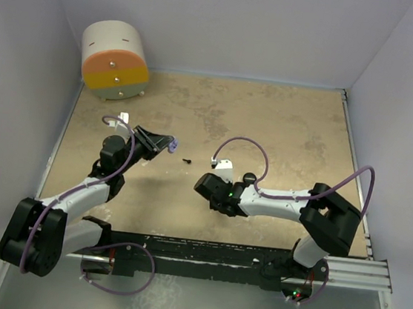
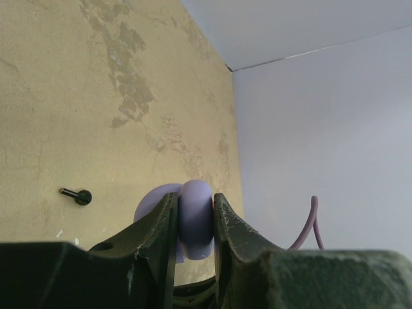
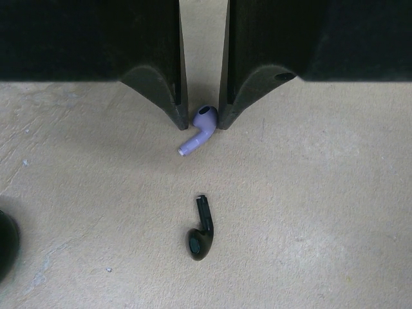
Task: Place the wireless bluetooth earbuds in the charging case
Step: Pick up the earbud from the center of the board, then place the earbud in the charging case.
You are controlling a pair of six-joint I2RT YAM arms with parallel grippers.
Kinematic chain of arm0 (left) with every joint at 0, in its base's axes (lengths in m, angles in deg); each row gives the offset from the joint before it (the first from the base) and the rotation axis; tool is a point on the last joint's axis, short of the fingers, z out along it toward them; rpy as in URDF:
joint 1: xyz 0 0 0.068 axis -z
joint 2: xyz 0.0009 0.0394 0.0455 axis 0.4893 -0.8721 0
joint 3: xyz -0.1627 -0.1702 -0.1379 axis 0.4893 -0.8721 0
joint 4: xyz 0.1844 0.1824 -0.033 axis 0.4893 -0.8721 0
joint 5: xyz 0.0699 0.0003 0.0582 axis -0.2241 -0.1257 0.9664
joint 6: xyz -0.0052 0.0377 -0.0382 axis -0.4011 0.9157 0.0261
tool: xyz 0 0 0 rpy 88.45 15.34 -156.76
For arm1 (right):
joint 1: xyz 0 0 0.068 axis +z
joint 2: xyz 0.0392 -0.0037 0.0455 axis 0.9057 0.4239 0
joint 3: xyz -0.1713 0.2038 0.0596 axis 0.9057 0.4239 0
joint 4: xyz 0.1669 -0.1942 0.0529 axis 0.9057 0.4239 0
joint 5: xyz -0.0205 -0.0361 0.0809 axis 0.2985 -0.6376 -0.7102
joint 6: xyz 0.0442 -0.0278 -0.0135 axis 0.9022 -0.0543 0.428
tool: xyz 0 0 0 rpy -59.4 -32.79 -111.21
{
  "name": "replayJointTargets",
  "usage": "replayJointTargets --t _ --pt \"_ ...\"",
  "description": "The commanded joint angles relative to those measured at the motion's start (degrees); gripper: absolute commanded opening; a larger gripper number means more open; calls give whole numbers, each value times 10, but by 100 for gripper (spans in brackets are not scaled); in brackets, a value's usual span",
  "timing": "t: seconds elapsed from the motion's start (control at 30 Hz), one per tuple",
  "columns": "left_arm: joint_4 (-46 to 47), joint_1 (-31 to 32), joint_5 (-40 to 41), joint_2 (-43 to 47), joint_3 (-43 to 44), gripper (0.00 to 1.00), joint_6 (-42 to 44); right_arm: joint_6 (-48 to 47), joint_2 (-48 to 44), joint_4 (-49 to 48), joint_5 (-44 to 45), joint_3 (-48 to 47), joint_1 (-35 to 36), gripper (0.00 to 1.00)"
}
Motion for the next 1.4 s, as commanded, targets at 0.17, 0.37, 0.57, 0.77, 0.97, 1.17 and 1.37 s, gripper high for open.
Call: replayJointTargets --t 0.17,0.37,0.57,0.77,0.97,1.17,1.37 --pt "18 -6 4 14 -5 0 10 -7 9 19 -15 13 -7 27" --pt "17 -6 3 14 -6 0 10 -8 9 17 -17 12 -8 13" --pt "15 -6 3 16 -5 0 10 -6 2 22 -21 3 -9 11" --pt "2 -6 5 15 11 0 14 -15 -77 41 -41 -44 -24 8" --pt "-3 -6 -1 14 36 0 8 -68 -179 25 -106 -85 -100 0" --pt "-12 -6 -1 17 59 0 2 -130 -211 8 -218 -154 -179 0" --pt "38 -5 -25 -19 80 0 -24 -157 -182 -6 -356 -234 -233 0"
